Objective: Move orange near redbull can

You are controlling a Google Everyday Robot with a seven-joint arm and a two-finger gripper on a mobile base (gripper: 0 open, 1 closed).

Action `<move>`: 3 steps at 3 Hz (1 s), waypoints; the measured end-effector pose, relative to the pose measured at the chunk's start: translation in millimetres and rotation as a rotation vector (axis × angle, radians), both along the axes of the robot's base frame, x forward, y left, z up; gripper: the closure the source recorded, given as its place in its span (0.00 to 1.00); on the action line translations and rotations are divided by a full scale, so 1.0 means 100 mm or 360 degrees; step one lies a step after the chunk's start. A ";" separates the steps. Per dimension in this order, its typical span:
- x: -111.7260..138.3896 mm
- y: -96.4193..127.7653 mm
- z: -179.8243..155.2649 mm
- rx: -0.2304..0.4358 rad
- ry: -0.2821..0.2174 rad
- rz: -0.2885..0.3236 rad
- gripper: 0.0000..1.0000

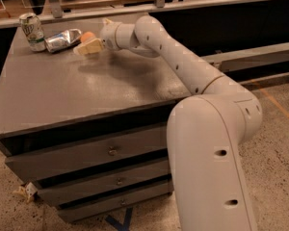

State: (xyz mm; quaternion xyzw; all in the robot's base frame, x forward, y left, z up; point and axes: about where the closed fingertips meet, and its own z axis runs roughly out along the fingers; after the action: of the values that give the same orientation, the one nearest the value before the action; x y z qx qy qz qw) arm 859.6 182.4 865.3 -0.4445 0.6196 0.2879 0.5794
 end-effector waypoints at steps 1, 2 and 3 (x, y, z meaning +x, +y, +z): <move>-0.09 -0.28 0.07 -0.0027 0.0003 -0.0085 0.00; -0.25 -0.60 0.14 -0.0074 0.0013 -0.0191 0.00; -0.43 -1.04 0.24 -0.0142 0.0013 -0.0362 0.00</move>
Offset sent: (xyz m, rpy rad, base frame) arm -0.0494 -0.1198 0.0279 -0.0931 0.0140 -0.2338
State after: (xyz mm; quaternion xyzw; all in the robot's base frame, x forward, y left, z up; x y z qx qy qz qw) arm 816.5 78.8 889.1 -0.3956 0.6805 0.1941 0.5854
